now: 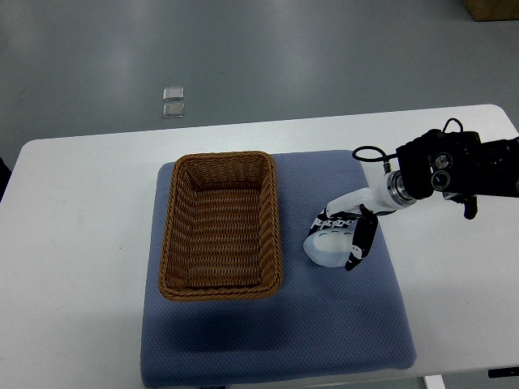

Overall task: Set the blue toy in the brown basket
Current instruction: 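Lower the right hand onto the toy and close fingers around it, then lift the toy with the right hand and carry it over the basket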

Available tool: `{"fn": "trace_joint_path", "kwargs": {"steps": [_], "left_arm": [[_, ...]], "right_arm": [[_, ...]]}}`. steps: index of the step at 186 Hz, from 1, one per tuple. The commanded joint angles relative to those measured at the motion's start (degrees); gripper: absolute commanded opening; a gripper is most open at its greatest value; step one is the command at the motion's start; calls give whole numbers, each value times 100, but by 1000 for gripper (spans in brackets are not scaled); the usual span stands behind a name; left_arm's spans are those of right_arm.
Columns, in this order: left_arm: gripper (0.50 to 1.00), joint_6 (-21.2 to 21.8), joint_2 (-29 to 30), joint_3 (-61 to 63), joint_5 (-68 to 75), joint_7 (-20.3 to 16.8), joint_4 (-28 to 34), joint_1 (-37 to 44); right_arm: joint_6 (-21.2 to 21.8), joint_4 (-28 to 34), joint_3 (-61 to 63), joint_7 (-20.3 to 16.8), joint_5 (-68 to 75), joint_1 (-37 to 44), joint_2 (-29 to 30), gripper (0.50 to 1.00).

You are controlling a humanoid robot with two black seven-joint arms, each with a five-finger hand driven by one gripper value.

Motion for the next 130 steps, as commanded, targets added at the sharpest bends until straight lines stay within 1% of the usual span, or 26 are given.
{"fn": "trace_joint_path", "kwargs": {"steps": [1,6,9,23,25,28,38,61,83,95,107,130], "left_arm": [[1000,-1,0,0,0,1,0,0],[1000,-1,0,0,0,1,0,0],[1000,-1,0,0,0,1,0,0],[1000,-1,0,0,0,1,0,0],[1000,-1,0,0,0,1,0,0],[1000,-1,0,0,-9,1,0,0],[1000,-1,0,0,0,1,0,0],[1000,-1,0,0,0,1,0,0],[1000,-1,0,0,0,1,0,0],[1000,-1,0,0,0,1,0,0],[1000,-1,0,8,0,1,0,0],[1000,-1,0,8,0,1,0,0]], "right_arm": [[-60,-45,-1,8,-98,-54,8,697],[-78,-54,-1,8,-142,-63,8,680],[-95,-54,-1,8,-186,-72,16,656],[-139,-54,-9,8,-309,-107,25,586],[-140,-54,-9,8,-309,-107,25,586],[-148,-54,-1,8,-327,-116,25,572],[-148,-54,-1,8,-344,-107,-19,547],[-113,-45,8,17,-327,7,-159,543],[-25,34,166,17,-257,429,-283,543],[106,52,316,17,-248,604,-344,543],[177,52,377,17,-230,798,-335,543],[115,43,413,26,-195,1106,-186,552]]}}
